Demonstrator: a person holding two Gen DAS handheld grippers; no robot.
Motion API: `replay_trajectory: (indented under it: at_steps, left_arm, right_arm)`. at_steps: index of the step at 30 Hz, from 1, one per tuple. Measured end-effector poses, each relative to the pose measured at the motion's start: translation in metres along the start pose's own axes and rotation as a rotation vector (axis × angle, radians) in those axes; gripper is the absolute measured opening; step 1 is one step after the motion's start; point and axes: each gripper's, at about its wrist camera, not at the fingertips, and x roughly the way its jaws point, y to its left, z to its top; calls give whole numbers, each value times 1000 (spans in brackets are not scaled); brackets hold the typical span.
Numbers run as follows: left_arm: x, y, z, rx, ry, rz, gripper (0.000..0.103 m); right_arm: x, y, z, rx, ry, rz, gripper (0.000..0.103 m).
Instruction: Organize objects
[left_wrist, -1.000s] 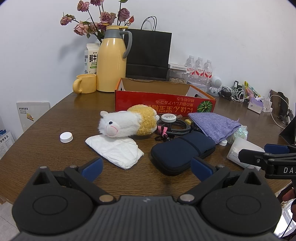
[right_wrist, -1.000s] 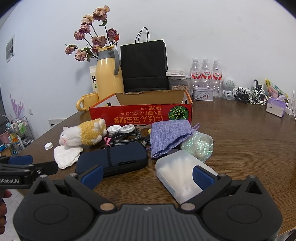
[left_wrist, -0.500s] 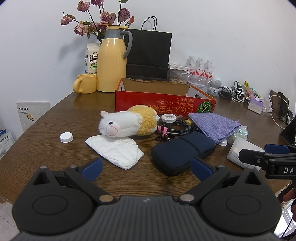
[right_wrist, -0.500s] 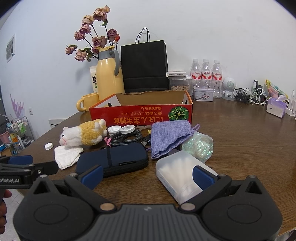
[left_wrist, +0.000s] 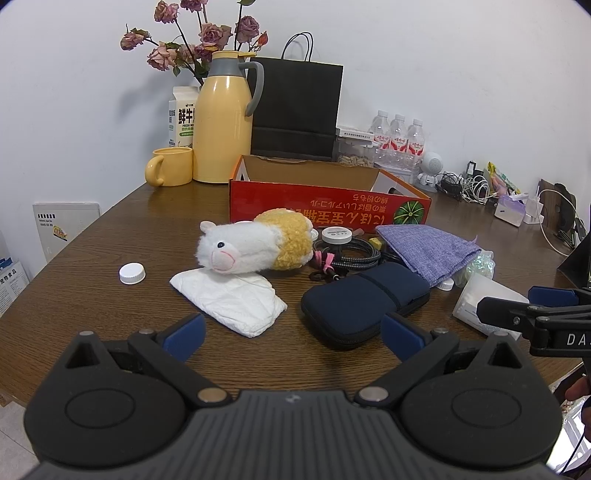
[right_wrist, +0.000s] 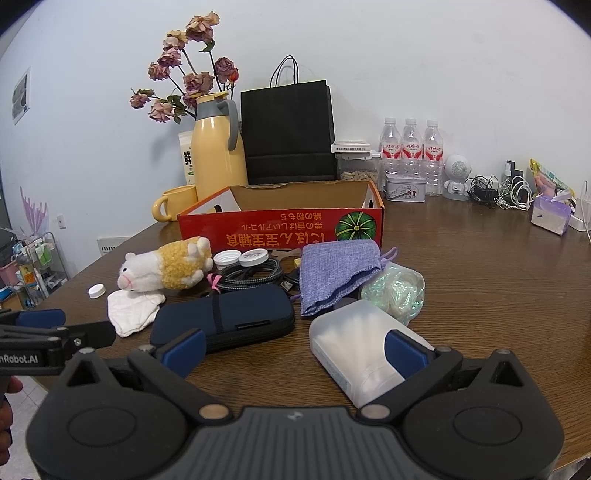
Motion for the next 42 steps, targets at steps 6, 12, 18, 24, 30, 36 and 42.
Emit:
replay_trajectory:
  at_steps: [6, 12, 18, 24, 30, 36, 42]
  left_arm:
    - [0, 0, 0, 0, 0, 0, 103]
    - [0, 0, 0, 0, -1, 0, 103]
    - [4, 7, 0, -11, -7, 16, 103]
    - [14, 28, 9, -44, -16, 88, 103]
    - [29, 61, 17, -81, -7, 186, 103]
    - [56, 103, 29, -89, 0, 271, 95]
    - [105, 143, 41, -129, 113, 265, 40]
  right_arm:
    - [0, 0, 0, 0, 0, -1, 103]
    - [0, -2, 0, 0, -1, -3, 103]
    - [1, -9, 0, -24, -11, -26, 103]
    - [28, -24, -1, -136, 45, -88, 102]
    - [56, -47, 2, -164, 146, -8, 73]
    - [58, -44, 6, -155, 128, 29, 71]
    - [61, -34, 11, -132, 114, 28, 68]
